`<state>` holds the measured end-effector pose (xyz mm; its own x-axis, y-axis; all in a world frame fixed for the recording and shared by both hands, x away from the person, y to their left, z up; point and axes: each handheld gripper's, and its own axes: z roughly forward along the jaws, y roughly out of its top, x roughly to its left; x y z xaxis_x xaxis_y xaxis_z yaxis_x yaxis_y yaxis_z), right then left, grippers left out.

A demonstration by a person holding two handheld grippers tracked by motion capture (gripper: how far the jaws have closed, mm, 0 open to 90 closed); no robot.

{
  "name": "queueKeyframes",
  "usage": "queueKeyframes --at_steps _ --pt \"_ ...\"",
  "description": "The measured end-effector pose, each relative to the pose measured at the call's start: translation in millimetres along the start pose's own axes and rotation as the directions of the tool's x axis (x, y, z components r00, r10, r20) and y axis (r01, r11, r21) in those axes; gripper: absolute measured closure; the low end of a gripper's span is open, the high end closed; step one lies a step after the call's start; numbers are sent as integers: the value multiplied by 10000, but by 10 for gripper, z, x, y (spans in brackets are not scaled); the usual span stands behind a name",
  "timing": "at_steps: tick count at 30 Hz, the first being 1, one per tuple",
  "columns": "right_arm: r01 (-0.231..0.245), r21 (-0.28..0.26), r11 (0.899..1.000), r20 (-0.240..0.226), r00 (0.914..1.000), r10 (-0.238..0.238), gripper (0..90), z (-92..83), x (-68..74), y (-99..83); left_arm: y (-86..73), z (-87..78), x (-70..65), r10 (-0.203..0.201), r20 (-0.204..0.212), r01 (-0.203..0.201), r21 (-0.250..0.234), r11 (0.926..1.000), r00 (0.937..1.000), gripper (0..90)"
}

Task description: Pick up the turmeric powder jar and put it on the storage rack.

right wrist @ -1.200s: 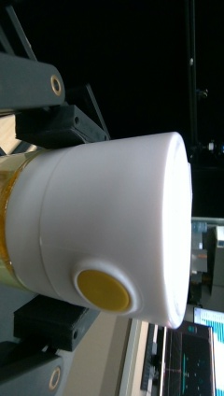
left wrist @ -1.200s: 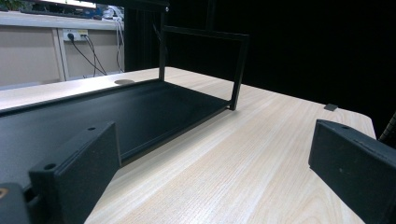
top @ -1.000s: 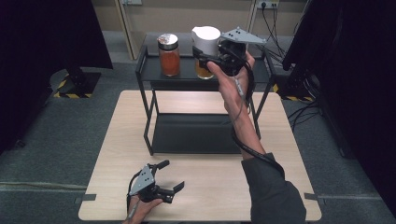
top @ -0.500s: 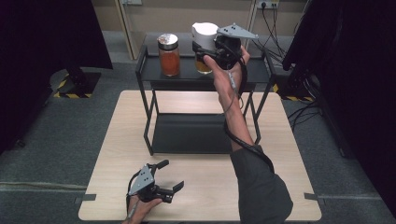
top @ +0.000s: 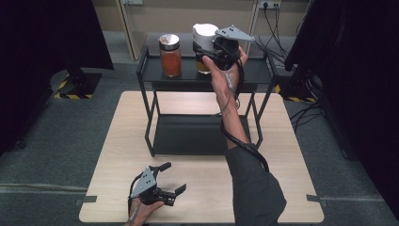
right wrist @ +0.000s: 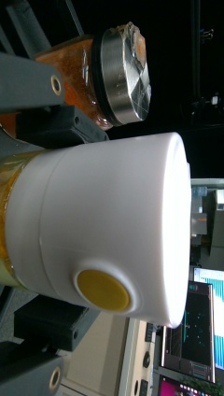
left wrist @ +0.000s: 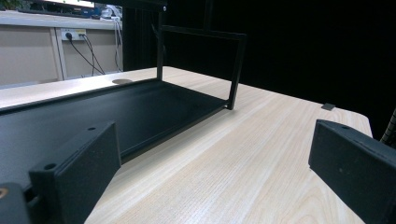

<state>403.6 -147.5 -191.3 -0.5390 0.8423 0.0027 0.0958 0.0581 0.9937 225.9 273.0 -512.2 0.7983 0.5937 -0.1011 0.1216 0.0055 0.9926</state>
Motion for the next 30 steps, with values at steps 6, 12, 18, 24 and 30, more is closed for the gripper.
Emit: queueKeyframes --at_steps 6,12,18,24,30 --pt "37 84 10000 88 10000 -37 307 38 3 -16 0 2 -3 19 5 -19 23 10000 10000 14" --pt "53 62 10000 155 9999 -54 307 54 14 -37 -1 -1 -3 4 3 -4 -5 10000 10000 14" --pt "139 157 9998 173 9997 -142 305 54 22 -18 -1 -1 -6 27 -11 -27 16 10000 10000 15" --pt "-51 312 9995 211 9998 45 176 53 15 9 2 0 -4 59 -4 -59 62 10000 10000 15" --pt "19 379 9993 238 9997 -28 67 -3 14 47 -4 5 -8 22 -14 -22 49 10000 10000 14"
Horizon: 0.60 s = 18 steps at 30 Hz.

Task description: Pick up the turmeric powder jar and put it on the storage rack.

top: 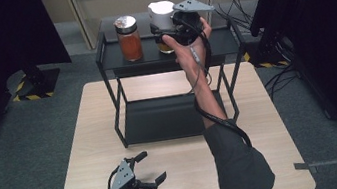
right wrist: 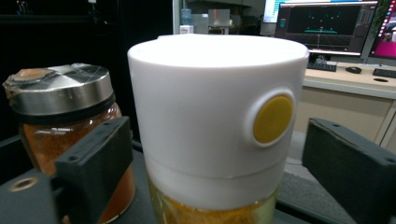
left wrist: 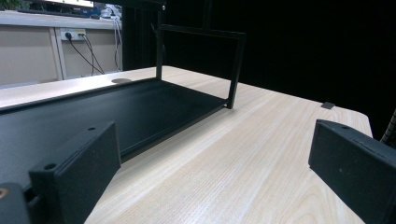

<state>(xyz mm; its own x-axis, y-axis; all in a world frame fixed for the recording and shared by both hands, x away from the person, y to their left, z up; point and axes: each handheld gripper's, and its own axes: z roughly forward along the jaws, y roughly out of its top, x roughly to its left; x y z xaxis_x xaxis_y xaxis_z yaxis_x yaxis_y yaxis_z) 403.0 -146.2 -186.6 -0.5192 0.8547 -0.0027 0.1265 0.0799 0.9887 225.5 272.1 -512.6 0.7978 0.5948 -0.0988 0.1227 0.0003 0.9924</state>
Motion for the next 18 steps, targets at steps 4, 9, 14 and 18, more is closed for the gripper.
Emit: queueKeyframes --at_steps 4,9,14,18 --pt "-20 48 10000 -147 9999 21 46 -30 -29 15 1 0 -2 17 -3 -17 1 10000 10000 14" --pt "-60 144 9999 -231 9997 63 12 -73 -65 14 -1 -1 -2 14 -20 -14 -5 10000 10000 15" --pt "-29 18 10000 -463 9989 30 5 -138 -92 -11 -2 3 1 7 -43 -7 15 10000 10000 15" --pt "-14 -38 10000 -556 9985 12 4 -187 -97 -22 -3 2 -1 14 -49 -14 3 10000 10000 14"
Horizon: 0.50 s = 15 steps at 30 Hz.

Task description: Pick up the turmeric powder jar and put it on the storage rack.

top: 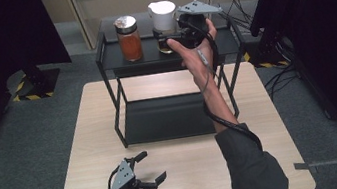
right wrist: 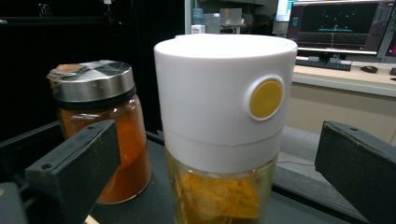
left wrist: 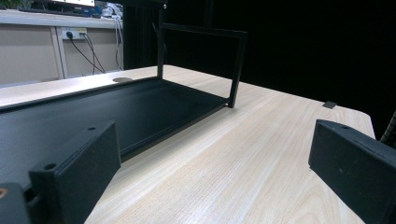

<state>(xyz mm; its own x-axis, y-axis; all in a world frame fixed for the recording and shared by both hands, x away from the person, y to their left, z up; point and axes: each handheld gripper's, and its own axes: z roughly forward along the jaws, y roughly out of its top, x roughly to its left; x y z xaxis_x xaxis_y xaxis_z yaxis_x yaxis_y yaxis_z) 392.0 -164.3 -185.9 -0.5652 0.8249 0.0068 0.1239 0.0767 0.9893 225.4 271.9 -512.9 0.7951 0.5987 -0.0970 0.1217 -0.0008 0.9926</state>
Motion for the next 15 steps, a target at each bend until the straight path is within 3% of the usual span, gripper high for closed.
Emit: queueKeyframes --at_steps 15 --pt "-205 -288 9994 -459 9988 192 3 -162 -58 -144 -2 4 -4 -16 5 16 20 10000 10000 15"
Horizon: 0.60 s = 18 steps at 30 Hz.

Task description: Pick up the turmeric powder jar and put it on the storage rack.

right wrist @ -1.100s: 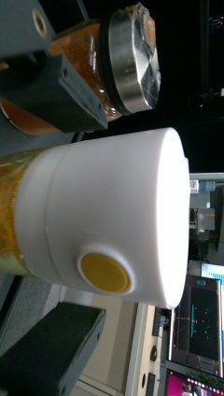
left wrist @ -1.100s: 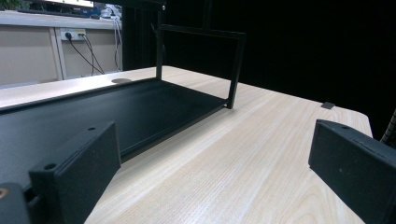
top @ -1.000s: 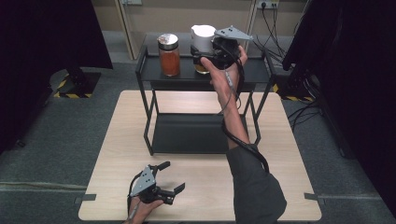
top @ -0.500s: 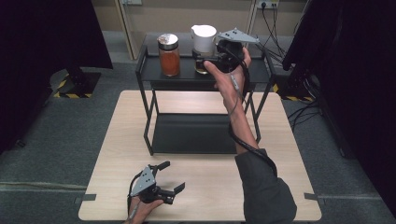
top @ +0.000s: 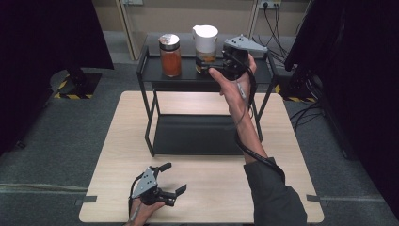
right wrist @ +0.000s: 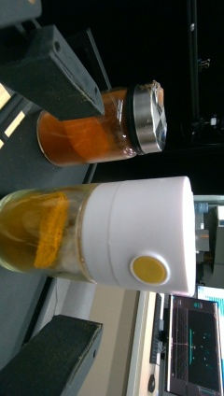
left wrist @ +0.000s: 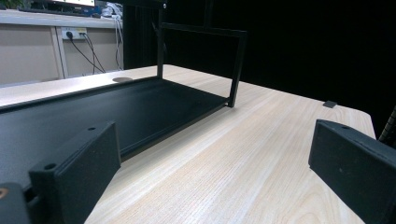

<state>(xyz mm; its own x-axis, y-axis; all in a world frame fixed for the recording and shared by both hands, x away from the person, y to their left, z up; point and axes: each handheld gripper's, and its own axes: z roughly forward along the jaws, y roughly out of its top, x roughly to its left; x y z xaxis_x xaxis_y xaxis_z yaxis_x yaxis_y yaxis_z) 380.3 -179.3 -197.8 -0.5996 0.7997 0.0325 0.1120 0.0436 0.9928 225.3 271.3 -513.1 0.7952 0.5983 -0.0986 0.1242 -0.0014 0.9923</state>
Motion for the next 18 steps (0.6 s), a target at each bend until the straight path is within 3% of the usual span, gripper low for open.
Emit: queueKeyframes --at_steps 18 --pt "-7 -229 9997 -535 9986 -5 4 -214 -142 -241 0 1 1 11 -25 -11 23 10000 10000 14"
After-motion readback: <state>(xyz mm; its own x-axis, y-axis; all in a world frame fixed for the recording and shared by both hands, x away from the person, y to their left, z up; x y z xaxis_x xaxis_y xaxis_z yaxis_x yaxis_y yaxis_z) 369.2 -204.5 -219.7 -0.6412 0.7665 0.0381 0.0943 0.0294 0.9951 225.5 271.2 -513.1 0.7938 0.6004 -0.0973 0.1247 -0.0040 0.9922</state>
